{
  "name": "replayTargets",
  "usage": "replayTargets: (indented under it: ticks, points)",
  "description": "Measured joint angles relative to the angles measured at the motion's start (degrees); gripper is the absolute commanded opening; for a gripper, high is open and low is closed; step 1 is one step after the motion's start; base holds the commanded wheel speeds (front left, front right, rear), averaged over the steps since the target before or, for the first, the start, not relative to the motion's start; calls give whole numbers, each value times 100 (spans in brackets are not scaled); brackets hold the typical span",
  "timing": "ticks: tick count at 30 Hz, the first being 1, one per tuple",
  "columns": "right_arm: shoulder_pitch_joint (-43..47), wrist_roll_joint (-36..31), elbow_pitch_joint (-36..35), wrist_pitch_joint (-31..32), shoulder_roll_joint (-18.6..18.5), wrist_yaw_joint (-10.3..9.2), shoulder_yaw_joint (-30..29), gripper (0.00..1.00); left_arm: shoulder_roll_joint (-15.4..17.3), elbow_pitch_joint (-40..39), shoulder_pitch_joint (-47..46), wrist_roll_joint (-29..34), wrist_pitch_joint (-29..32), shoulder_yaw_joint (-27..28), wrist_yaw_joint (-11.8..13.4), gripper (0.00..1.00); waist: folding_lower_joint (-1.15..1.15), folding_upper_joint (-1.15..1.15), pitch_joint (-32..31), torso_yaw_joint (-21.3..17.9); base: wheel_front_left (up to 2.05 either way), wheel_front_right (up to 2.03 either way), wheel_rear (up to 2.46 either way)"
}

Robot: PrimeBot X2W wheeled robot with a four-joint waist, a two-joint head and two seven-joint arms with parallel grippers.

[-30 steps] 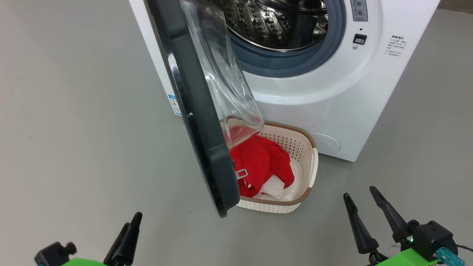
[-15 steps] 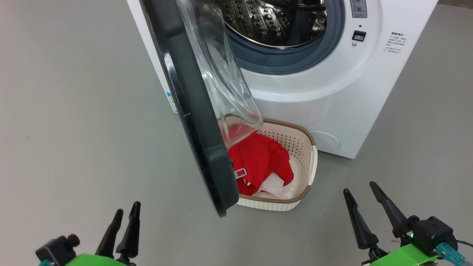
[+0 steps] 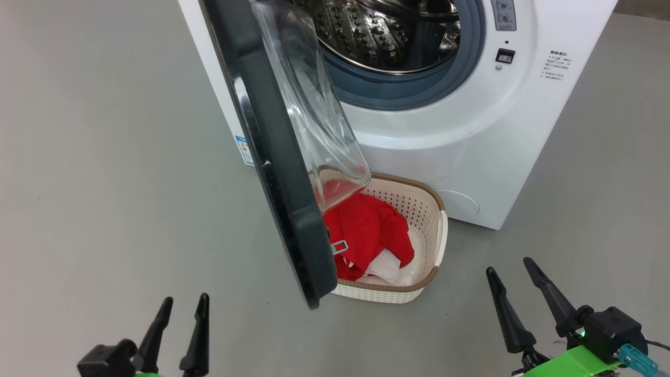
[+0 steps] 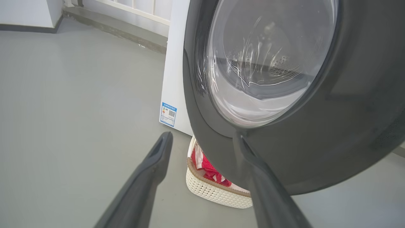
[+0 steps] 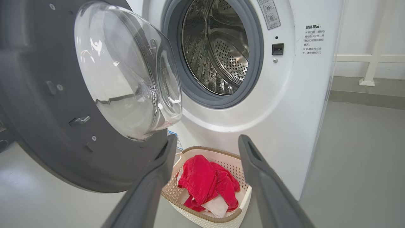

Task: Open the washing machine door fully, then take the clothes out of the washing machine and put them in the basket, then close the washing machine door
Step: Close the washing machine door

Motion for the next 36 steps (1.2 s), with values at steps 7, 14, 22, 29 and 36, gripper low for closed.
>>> replayTargets:
  ticks: [7,14,22,29,36]
  points:
    - [0,8,0,0,11,0,-1,100,-226,-369,190,1389,0,389,0,100,0,0,-37,-11,0,0,0]
    - [1,8,7,0,30,0,-5,100,-289,-434,347,1766,0,556,0,100,0,0,-98,-29,0,0,0]
    - [1,8,9,0,31,0,-9,100,-292,-428,386,1655,0,510,0,100,0,0,-77,-41,0,0,0]
    - [1,8,8,0,31,0,-12,100,-293,-446,386,1640,0,483,1,100,0,0,-53,-42,0,0,0]
    - [1,8,0,0,32,0,-12,100,-293,-497,380,1578,0,485,1,85,0,0,-17,-61,0,0,0]
